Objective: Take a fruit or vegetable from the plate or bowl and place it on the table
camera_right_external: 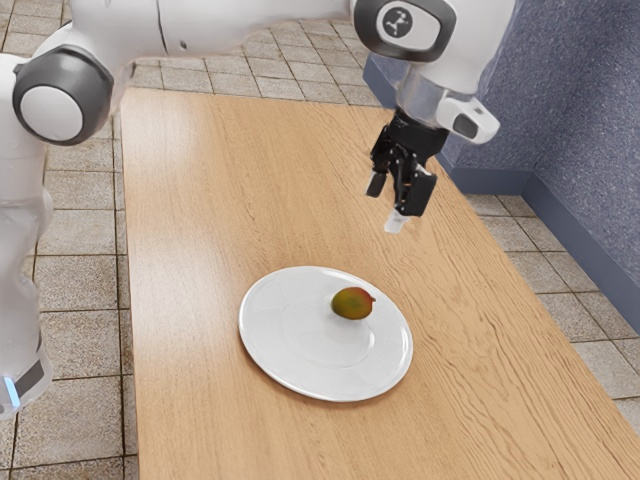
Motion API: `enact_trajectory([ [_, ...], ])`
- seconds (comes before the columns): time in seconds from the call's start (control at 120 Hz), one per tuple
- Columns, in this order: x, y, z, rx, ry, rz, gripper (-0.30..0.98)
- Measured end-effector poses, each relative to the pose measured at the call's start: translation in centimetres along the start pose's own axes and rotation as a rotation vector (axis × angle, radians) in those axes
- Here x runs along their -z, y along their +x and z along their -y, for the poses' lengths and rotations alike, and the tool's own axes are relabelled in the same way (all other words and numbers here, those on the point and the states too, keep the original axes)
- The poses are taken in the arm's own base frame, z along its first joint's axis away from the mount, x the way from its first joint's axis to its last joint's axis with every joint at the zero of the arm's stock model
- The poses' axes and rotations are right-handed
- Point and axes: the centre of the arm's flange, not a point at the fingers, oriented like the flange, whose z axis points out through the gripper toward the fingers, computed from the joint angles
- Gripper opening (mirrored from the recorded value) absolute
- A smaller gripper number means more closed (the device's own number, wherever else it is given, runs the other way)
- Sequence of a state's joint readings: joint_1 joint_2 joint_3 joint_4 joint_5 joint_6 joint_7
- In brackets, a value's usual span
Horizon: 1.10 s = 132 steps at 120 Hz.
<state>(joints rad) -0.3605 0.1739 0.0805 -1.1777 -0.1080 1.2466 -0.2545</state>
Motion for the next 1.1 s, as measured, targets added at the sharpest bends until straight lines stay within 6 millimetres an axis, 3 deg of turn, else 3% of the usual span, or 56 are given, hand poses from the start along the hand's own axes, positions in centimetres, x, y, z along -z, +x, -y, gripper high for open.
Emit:
enact_trajectory([
  [0.133, 0.7, 0.1, -0.3, 0.066, -0.014, -0.043, 0.69],
  [0.225, 2.4, -0.3, -0.9, 0.107, -0.053, -0.084, 0.69],
  [0.333, 2.3, 0.7, 0.7, 0.198, -0.082, -0.085, 0.69],
  [0.425, -0.4, 3.5, 2.6, 0.283, -0.075, -0.043, 0.69],
  [0.558, -6.7, 7.1, 0.4, 0.297, -0.038, 0.055, 0.69],
  [0.608, -7.9, 7.8, 0.3, 0.305, -0.031, 0.071, 0.69],
  [0.7, -8.4, 7.4, 0.6, 0.324, -0.025, 0.084, 0.69],
  [0.917, -12.8, 4.4, 3.7, 0.378, -0.004, 0.153, 0.69],
  [1.05, -13.2, 4.9, 5.8, 0.381, 0.024, 0.113, 0.69],
  [1.1, -14.3, 5.4, 6.2, 0.373, 0.041, 0.111, 0.69],
])
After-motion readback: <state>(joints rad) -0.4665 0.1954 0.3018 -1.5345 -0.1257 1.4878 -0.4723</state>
